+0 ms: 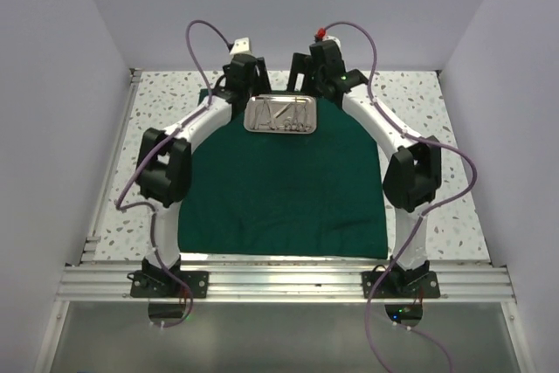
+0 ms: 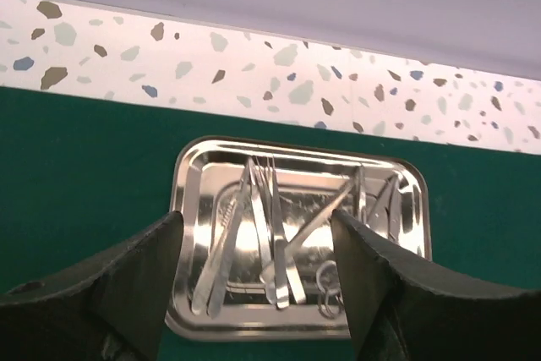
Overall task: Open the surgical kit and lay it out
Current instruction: Pick up the medical item from the container.
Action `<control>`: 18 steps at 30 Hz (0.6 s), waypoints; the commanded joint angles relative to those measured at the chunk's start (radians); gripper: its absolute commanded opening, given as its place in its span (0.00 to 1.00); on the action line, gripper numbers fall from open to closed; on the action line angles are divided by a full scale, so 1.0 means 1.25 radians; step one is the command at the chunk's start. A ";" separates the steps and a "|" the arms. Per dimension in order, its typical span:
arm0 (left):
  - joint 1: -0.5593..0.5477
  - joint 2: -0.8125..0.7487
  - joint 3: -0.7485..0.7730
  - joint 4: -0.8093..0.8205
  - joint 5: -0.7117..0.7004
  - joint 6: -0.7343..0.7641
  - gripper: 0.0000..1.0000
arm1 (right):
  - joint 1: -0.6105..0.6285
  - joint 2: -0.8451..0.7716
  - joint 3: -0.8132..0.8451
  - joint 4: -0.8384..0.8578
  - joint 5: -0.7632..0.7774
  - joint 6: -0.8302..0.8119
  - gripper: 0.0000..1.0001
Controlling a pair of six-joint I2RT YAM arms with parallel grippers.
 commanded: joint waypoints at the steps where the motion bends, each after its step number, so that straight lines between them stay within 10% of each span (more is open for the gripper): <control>1: 0.025 0.088 0.138 -0.055 0.043 0.046 0.74 | -0.027 -0.018 0.003 -0.065 0.070 -0.077 0.98; 18: 0.025 0.287 0.242 -0.064 -0.003 0.085 0.57 | -0.052 -0.349 -0.620 0.137 -0.006 0.000 0.98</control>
